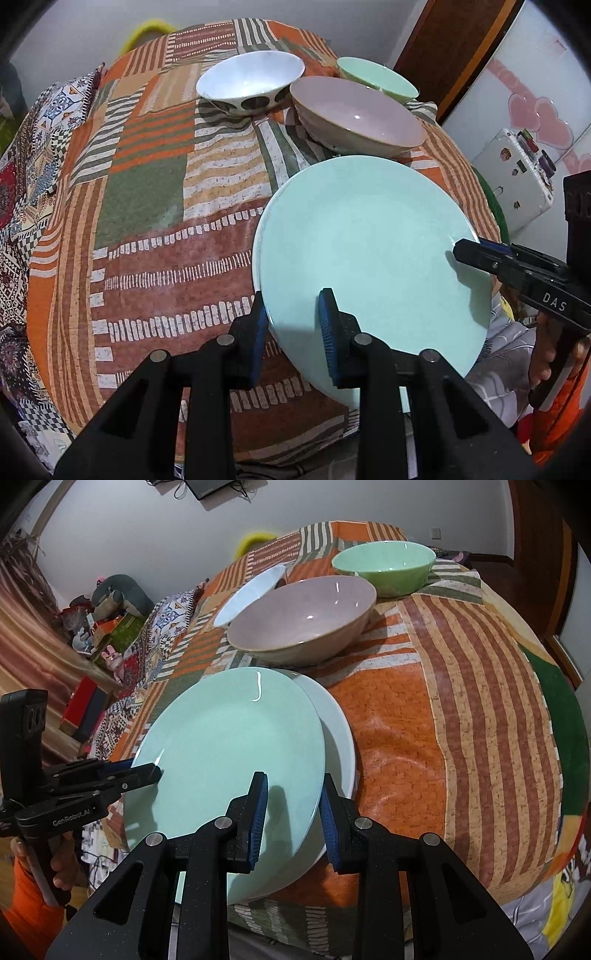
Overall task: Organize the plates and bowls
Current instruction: 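Lower the mint-green plate onto the white plate, then open both grippers and move them toward the pink bowl, then close both grippers on the pink bowl rim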
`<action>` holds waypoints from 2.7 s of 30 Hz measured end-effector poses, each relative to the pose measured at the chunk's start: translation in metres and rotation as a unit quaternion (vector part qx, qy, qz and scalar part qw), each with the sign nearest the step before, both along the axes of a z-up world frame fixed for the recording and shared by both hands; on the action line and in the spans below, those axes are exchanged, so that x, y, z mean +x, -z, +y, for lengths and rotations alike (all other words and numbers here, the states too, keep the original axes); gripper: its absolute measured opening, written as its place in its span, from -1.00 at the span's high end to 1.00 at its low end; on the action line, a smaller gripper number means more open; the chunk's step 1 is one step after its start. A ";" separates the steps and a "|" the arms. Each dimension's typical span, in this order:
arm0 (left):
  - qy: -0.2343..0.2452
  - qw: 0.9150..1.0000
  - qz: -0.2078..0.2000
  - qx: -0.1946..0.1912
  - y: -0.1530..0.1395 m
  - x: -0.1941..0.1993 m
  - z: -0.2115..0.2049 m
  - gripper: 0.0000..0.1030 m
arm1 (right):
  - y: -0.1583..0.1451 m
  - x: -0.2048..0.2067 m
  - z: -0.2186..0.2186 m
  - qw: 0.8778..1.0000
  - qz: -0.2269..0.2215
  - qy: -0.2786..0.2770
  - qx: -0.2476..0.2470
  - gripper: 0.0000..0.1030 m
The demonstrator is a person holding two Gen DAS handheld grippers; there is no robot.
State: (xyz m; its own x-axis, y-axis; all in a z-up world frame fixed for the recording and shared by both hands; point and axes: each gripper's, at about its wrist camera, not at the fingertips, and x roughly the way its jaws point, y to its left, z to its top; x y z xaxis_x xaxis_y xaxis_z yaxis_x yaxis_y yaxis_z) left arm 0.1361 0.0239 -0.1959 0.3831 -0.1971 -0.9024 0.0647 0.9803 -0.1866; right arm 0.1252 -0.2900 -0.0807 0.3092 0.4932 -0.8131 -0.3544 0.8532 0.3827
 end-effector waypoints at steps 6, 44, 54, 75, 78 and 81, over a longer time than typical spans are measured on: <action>0.002 1.000 0.008 -0.004 0.005 0.006 -0.002 0.47 | 0.000 0.002 0.000 1.000 -0.003 0.002 -0.011 0.50; 0.002 0.999 -0.003 0.046 0.013 0.010 -0.001 0.44 | 0.002 0.008 0.007 0.999 -0.016 -0.023 -0.044 0.49; -0.017 0.999 -0.048 0.015 -0.022 0.005 0.011 0.44 | -0.024 0.005 -0.004 0.997 -0.064 -0.003 -0.038 0.30; -0.037 0.984 -0.174 -0.005 -0.089 0.048 0.002 -0.27 | -0.064 0.042 -0.014 0.990 -0.136 0.047 -0.001 -0.18; -0.039 0.985 -0.168 -0.011 -0.084 0.065 0.001 -0.27 | -0.062 0.055 -0.017 0.990 -0.132 0.057 0.007 -0.18; -0.039 0.987 -0.159 -0.006 -0.073 0.086 -0.002 -0.27 | -0.057 0.069 -0.018 0.990 -0.124 0.068 0.013 -0.18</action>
State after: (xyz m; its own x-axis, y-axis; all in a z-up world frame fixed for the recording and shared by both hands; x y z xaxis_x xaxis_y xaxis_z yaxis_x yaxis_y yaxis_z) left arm 0.2219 0.0217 -0.1225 0.6606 -0.1661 -0.7322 0.0465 0.9824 -0.1809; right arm 0.1944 -0.3082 -0.0236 0.5624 0.4530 -0.6918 -0.3233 0.8905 0.3202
